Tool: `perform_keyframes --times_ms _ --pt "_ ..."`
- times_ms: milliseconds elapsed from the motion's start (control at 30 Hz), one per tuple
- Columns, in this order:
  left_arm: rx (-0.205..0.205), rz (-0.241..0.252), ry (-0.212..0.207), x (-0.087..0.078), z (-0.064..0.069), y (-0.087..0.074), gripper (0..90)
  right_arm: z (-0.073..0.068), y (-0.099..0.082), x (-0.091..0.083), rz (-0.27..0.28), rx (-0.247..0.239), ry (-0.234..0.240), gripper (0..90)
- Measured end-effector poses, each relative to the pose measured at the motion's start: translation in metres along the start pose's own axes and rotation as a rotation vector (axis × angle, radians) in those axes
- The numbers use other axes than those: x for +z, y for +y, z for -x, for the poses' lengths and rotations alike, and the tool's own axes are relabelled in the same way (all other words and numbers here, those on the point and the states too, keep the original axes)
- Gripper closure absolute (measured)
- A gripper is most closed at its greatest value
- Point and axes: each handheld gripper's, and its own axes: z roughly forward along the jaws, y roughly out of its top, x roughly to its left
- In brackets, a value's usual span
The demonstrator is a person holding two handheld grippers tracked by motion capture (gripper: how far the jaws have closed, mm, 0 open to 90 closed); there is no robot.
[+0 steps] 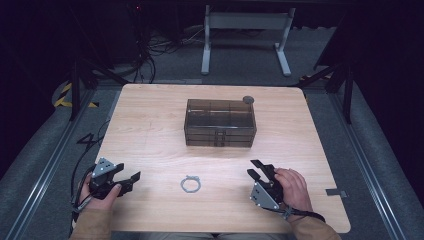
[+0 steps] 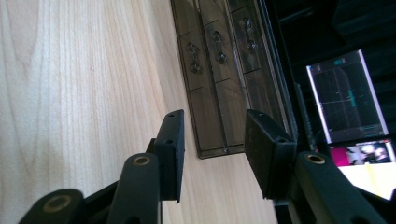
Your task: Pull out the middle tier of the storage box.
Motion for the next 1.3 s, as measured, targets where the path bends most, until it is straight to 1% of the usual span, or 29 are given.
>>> perform_keyframes --times_ms 133,233,333,433,533,633,700,767,867,933,1000,1033,1067,1133,1200,1233,1300 --pt "0.001 -0.001 0.0 0.0 0.0 0.0 28.0 -0.003 0.002 0.002 -0.01 -0.034 -0.012 59.3" --pt "0.0 -0.001 0.001 0.0 0.0 0.0 27.9 -0.005 0.002 0.003 -0.005 -0.03 -0.018 58.6" --pt "0.001 0.001 0.005 0.001 0.0 0.0 27.9 -0.006 0.004 0.004 -0.02 -0.061 -0.04 59.4" --pt "0.002 -0.003 0.003 0.001 0.001 0.0 27.9 -0.009 0.007 0.009 -0.04 -0.081 -0.06 60.7" --pt "0.001 -0.002 0.004 0.001 0.001 0.0 28.0 -0.011 0.008 0.012 -0.043 -0.093 -0.061 61.1" --pt "0.002 -0.003 0.006 0.001 0.0 -0.001 28.0 -0.013 0.011 0.016 -0.057 -0.132 -0.08 62.3" --pt "0.002 -0.006 0.006 0.0 0.001 -0.001 28.0 -0.013 0.011 0.018 -0.056 -0.132 -0.081 62.1" --pt "0.003 -0.01 0.002 -0.001 0.001 -0.002 28.0 -0.012 0.013 0.021 -0.069 -0.141 -0.084 62.2" --pt "0.002 -0.011 0.006 -0.002 0.0 -0.004 27.9 -0.011 0.016 0.027 -0.073 -0.156 -0.088 62.6" --pt "0.001 -0.013 0.009 -0.004 0.0 -0.006 27.8 -0.01 0.021 0.033 -0.084 -0.159 -0.079 62.3" --pt "0.0 -0.015 0.009 -0.005 0.0 -0.007 27.8 -0.009 0.024 0.037 -0.078 -0.162 -0.077 62.4" --pt "-0.003 -0.013 0.013 -0.006 -0.001 -0.008 27.7 -0.009 0.025 0.038 -0.08 -0.162 -0.081 62.5" --pt "-0.004 -0.014 0.015 -0.007 -0.001 -0.009 27.8 -0.009 0.027 0.041 -0.078 -0.177 -0.087 62.7" --pt "-0.007 -0.014 0.021 -0.009 -0.002 -0.01 27.7 -0.009 0.03 0.044 -0.073 -0.189 -0.088 62.8" --pt "-0.009 -0.013 0.021 -0.009 -0.002 -0.011 27.7 -0.009 0.031 0.046 -0.074 -0.188 -0.092 62.9" --pt "-0.017 -0.012 0.022 -0.01 -0.003 -0.012 27.7 -0.009 0.031 0.047 -0.073 -0.198 -0.095 63.1" --pt "-0.019 -0.008 0.028 -0.011 -0.003 -0.012 27.8 -0.009 0.033 0.052 -0.08 -0.21 -0.106 63.5"
